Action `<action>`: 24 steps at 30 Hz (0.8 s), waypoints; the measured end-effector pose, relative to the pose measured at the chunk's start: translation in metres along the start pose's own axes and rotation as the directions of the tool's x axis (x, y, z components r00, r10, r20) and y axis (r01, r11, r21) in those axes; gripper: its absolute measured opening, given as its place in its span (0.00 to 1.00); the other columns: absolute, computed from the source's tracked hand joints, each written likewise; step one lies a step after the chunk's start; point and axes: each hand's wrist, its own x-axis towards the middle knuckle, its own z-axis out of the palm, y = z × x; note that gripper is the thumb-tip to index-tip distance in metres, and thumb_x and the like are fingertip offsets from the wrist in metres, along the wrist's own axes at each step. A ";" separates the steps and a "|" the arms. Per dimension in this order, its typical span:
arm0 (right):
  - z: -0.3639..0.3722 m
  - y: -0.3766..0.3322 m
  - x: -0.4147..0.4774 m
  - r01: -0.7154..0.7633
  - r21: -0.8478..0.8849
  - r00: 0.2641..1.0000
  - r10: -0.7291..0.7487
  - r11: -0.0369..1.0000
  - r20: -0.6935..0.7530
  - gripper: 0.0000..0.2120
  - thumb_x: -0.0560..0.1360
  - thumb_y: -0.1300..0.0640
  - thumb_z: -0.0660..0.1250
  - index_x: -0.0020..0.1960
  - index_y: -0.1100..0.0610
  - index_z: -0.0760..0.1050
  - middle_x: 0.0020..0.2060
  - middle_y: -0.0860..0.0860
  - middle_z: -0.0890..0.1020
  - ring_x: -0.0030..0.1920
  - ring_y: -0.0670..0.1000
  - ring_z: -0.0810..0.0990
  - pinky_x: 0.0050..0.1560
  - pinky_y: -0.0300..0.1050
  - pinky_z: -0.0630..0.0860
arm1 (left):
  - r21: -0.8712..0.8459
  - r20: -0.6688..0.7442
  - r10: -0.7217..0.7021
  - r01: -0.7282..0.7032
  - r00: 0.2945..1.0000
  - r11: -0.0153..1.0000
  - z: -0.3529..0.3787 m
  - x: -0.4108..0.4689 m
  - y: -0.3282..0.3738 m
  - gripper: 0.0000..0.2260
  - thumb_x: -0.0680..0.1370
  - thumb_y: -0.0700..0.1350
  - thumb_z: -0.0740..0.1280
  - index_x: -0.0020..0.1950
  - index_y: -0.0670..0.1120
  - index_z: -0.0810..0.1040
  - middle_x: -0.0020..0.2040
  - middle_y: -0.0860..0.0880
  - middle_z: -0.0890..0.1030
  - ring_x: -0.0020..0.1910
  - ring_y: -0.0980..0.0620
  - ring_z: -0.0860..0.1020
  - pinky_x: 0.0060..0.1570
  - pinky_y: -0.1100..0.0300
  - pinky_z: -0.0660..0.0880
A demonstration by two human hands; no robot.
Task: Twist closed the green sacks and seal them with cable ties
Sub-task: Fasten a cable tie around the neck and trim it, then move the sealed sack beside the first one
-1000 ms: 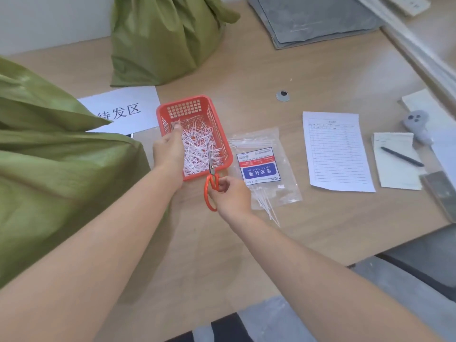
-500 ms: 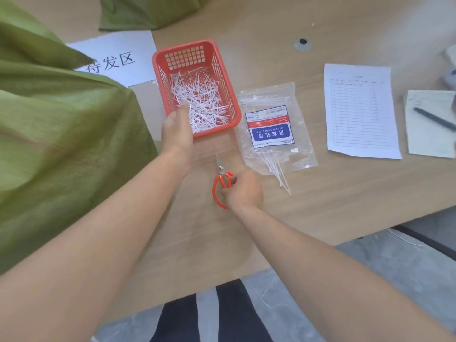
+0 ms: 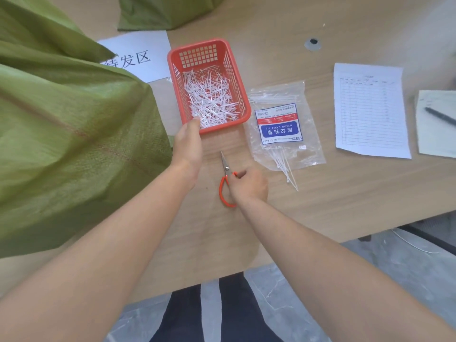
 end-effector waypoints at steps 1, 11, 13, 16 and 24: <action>-0.005 -0.008 -0.004 -0.005 0.048 1.000 0.005 0.999 0.007 0.12 0.78 0.47 0.66 0.47 0.54 0.84 0.49 0.54 0.85 0.55 0.59 0.82 0.49 0.46 0.75 | -0.011 0.005 0.001 -0.001 1.000 1.000 -0.002 -0.004 0.005 0.13 0.83 0.56 0.60 0.61 0.51 0.78 0.62 0.52 0.79 0.65 0.52 0.75 0.69 0.55 0.68; -0.062 -0.101 -0.062 0.110 0.400 0.993 -0.121 0.910 0.002 0.27 0.84 0.39 0.50 0.59 0.55 0.81 0.54 0.56 0.81 0.61 0.59 0.77 0.61 0.50 0.68 | -0.136 0.017 0.078 -0.075 0.997 0.988 -0.026 -0.058 0.089 0.10 0.84 0.54 0.58 0.47 0.54 0.74 0.47 0.54 0.80 0.44 0.58 0.79 0.46 0.56 0.78; -0.073 -0.116 -0.077 0.154 0.388 0.986 -0.165 0.909 -0.005 0.27 0.83 0.37 0.48 0.54 0.52 0.79 0.55 0.56 0.81 0.59 0.59 0.77 0.64 0.53 0.69 | -0.150 0.005 0.120 -0.118 0.993 0.982 -0.035 -0.076 0.107 0.12 0.85 0.53 0.56 0.43 0.54 0.70 0.43 0.57 0.75 0.36 0.64 0.75 0.35 0.63 0.72; -0.088 -0.140 -0.099 0.235 0.392 0.970 -0.243 0.890 -0.032 0.29 0.83 0.36 0.46 0.54 0.54 0.80 0.47 0.53 0.79 0.55 0.59 0.76 0.61 0.54 0.70 | -0.160 -0.018 0.169 -0.170 0.985 0.972 -0.054 -0.088 0.129 0.11 0.85 0.53 0.56 0.45 0.54 0.71 0.45 0.56 0.75 0.43 0.62 0.78 0.46 0.64 0.75; -0.102 -0.199 -0.172 0.376 0.495 0.907 -0.422 0.783 -0.022 0.28 0.83 0.39 0.50 0.51 0.58 0.80 0.38 0.46 0.75 0.52 0.57 0.74 0.54 0.51 0.65 | -0.194 -0.060 0.331 -0.336 0.942 0.922 -0.125 -0.133 0.170 0.27 0.82 0.61 0.56 0.80 0.56 0.62 0.78 0.51 0.66 0.77 0.51 0.64 0.78 0.46 0.58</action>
